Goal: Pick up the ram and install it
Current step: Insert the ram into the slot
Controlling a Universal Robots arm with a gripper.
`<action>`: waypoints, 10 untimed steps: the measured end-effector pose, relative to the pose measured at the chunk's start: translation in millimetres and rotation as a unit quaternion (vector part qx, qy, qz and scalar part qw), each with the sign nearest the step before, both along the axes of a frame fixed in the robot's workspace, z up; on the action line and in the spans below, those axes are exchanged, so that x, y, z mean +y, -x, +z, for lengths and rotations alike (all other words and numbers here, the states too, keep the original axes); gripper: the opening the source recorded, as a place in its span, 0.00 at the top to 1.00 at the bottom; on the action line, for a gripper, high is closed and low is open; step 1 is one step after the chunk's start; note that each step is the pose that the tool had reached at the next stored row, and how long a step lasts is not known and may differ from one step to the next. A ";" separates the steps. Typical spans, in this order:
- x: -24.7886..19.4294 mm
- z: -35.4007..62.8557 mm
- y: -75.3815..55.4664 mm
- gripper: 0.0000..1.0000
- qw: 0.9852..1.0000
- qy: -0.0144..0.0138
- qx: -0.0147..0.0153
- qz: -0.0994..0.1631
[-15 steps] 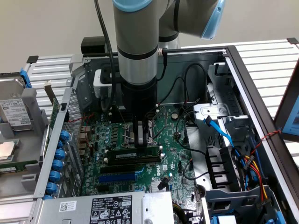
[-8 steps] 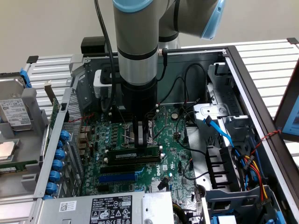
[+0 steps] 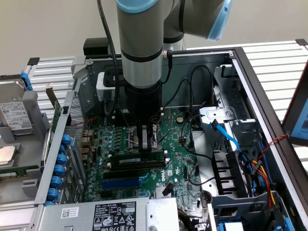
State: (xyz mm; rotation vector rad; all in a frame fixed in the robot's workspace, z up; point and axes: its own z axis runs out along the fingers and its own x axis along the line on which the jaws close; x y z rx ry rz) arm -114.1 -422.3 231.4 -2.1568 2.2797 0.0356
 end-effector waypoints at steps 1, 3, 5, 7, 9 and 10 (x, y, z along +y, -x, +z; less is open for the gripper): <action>0.0 0.0 0.0 0.88 1.000 0.000 0.000 0.000; 0.0 0.0 0.0 0.88 1.000 0.000 0.000 -0.001; 0.0 0.0 0.0 0.88 1.000 0.000 0.000 -0.001; 0.0 0.0 0.0 0.88 1.000 0.000 0.000 -0.001; 0.0 0.0 0.0 0.88 1.000 0.000 0.000 -0.002; 0.0 0.0 0.0 0.88 1.000 0.000 0.000 -0.001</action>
